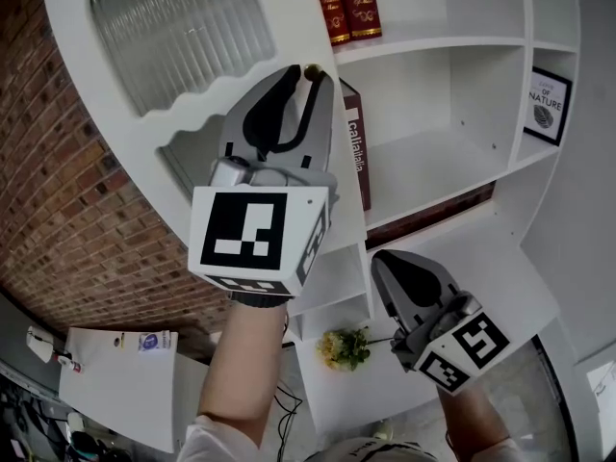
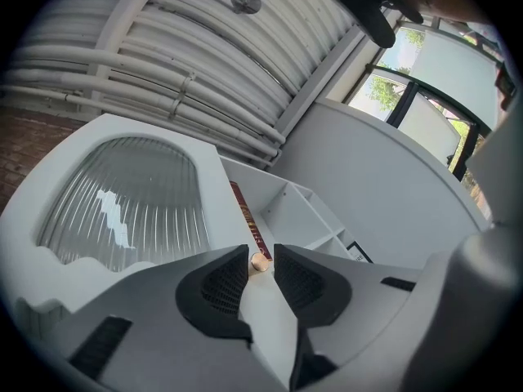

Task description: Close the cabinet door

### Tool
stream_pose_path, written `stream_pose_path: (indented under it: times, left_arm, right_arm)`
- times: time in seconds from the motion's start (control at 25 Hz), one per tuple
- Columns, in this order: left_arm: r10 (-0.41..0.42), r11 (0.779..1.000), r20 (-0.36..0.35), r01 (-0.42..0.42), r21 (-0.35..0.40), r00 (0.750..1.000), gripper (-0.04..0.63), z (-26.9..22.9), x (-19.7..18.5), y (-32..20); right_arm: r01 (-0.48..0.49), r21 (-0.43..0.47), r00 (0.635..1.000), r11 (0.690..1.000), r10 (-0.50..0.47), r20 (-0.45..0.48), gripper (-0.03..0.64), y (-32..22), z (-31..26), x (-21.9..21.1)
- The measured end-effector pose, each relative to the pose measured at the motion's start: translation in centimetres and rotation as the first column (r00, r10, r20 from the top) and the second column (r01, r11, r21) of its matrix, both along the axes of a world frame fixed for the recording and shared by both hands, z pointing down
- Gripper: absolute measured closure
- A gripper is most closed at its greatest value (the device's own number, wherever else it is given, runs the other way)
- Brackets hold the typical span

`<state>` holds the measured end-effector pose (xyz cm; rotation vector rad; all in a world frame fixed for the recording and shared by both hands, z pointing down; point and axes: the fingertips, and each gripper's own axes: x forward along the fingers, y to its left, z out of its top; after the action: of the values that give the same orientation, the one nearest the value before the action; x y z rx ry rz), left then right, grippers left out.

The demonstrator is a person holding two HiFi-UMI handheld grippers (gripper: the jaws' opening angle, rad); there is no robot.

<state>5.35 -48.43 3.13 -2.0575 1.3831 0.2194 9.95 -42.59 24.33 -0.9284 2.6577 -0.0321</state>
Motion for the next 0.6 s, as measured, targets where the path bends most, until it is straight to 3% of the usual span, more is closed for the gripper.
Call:
stream_pose_path:
  times: [0.24,0.6]
  left_arm:
    - [0.032,0.999,-0.016,-0.033,-0.017,0.999,0.503,1.1,-0.8,2.2]
    - [0.064,0.995,-0.006,-0.065,-0.081,0.998,0.576,5.9,-3.3,5.6]
  right_arm:
    - [-0.012,-0.002,1.000,1.000,0.012,-0.014,0.597,1.1,0.3,-0.6]
    - [-0.060,-0.004,0.997,0.998,0.059,-0.056,0.597,3.4,1.3,-2.9]
